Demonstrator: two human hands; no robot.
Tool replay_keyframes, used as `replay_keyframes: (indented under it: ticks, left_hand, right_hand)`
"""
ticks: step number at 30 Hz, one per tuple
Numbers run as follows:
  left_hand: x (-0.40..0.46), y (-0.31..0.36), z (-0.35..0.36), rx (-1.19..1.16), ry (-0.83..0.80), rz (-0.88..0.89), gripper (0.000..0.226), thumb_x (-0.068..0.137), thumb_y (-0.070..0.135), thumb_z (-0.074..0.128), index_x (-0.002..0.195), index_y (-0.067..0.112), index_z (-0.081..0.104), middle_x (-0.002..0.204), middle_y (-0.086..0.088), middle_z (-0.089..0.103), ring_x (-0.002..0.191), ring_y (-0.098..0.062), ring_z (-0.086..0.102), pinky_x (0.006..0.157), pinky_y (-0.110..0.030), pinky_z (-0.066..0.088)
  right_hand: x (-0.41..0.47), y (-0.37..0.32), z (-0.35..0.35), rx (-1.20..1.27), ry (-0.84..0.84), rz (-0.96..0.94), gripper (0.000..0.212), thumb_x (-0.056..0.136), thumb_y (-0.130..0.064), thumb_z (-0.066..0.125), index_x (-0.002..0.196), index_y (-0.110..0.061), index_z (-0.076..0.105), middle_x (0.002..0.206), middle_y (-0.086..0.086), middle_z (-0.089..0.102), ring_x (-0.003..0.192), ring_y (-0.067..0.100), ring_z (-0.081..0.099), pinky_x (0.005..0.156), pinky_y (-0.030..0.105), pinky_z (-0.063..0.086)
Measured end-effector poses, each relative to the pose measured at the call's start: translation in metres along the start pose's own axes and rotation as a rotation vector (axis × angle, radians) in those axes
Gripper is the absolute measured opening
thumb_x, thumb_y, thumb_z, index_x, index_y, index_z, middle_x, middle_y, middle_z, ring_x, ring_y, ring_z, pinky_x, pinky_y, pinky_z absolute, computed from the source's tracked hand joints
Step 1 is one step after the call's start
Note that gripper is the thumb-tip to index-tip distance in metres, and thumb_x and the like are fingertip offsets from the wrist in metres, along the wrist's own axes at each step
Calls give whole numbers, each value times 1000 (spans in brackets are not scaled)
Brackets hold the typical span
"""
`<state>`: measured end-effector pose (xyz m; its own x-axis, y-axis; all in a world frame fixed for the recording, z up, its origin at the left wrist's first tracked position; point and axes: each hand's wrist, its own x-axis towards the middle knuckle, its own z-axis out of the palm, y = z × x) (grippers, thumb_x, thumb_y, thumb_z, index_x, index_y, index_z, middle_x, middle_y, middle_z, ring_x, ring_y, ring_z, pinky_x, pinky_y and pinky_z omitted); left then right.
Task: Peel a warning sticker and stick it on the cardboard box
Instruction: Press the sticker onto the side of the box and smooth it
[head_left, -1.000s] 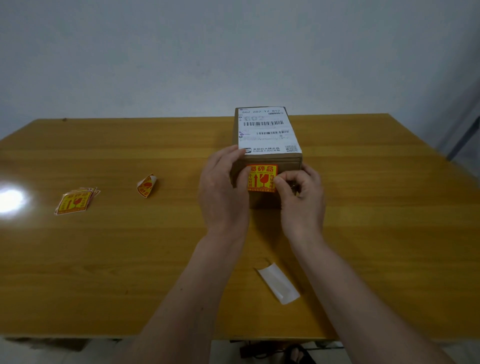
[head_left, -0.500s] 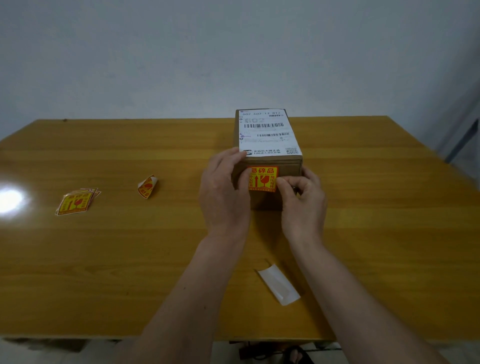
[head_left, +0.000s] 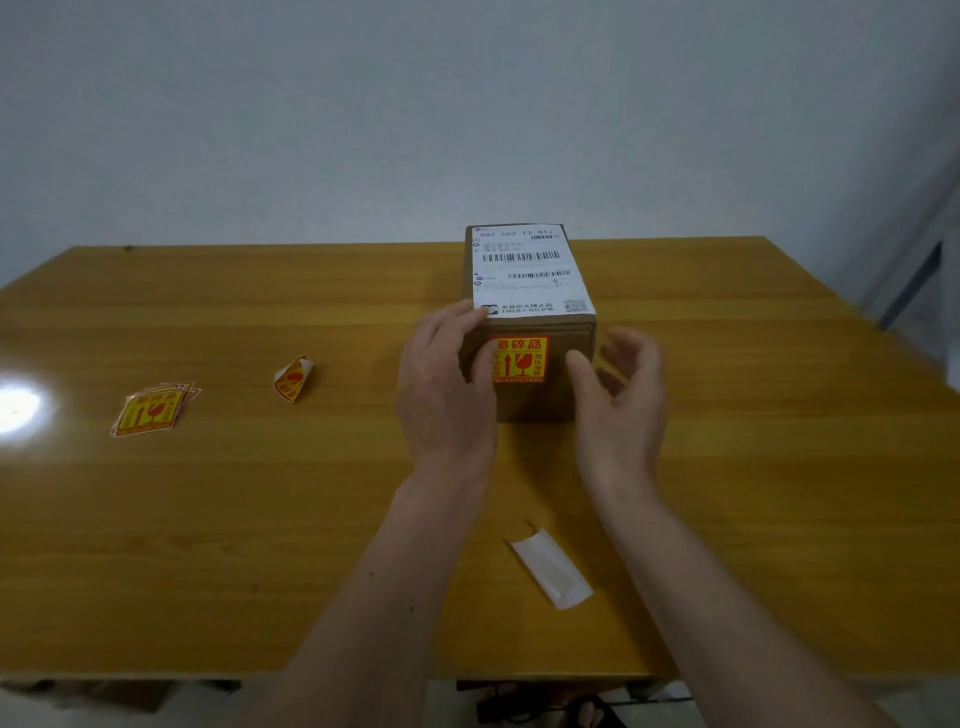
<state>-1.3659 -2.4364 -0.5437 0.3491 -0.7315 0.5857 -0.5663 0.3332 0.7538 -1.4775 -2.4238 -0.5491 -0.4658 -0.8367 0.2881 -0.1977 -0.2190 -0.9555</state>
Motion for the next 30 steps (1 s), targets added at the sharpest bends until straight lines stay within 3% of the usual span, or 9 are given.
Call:
replay_keyframes:
  ticks: [2,4,6,9,12,14,21,30]
  left_hand:
    - [0,0,0,2,-3,6,33,81,8,69,114,15,65,122,0,62,114,-15,57,90,-41,54]
    - [-1,-1,-1,13,-2,18,34,81,7,69,114,14,65,122,0,62,114,-15,58,90,-41,54]
    - [-2,-2,-1,26,-4,35,36,80,6,69,115,15,64,122,0,62,114,-15,58,89,-41,55]
    - [-2,-2,-2,60,-13,50,40,79,5,70,117,18,63,124,2,61,115,-14,57,86,-40,56]
    - [-2,-2,-4,93,-31,68,45,77,6,72,119,20,61,127,3,60,116,-14,56,86,-39,56]
    - [-3,-3,-4,117,-53,75,50,75,6,74,120,21,58,128,4,58,117,-15,54,86,-40,56]
    - [-3,-8,-7,300,-141,187,65,66,9,81,123,19,52,131,-1,55,117,-21,52,84,-28,47]
    - [-3,-7,-12,336,-209,180,68,71,2,75,129,21,47,138,0,47,124,-20,45,89,-23,40]
  right_hand:
    - [1,-8,3,-199,-76,-166,65,80,-23,71,136,-26,38,143,0,36,135,17,32,107,27,32]
    - [6,-13,9,-339,-147,-251,80,76,-30,74,142,-30,29,153,5,21,141,20,18,111,32,25]
    - [13,-15,14,-406,-181,-260,79,74,-34,75,140,-28,34,152,6,24,139,22,21,112,36,30]
    - [21,-11,15,-361,-166,-249,60,73,-29,77,126,-20,53,141,3,40,129,20,35,106,33,38]
    - [26,-10,8,-318,-165,-254,45,75,-22,76,117,-20,62,136,1,47,124,17,40,97,21,33]
    - [31,-9,2,-326,-195,-265,42,77,-19,74,118,-21,63,136,0,49,125,17,40,97,19,30]
    - [33,-3,-7,-560,-301,-385,71,69,-16,80,132,-23,48,145,3,40,130,25,37,107,41,36]
    - [35,-6,-7,-594,-360,-370,80,65,-13,83,133,-21,41,146,5,35,133,24,36,110,40,35]
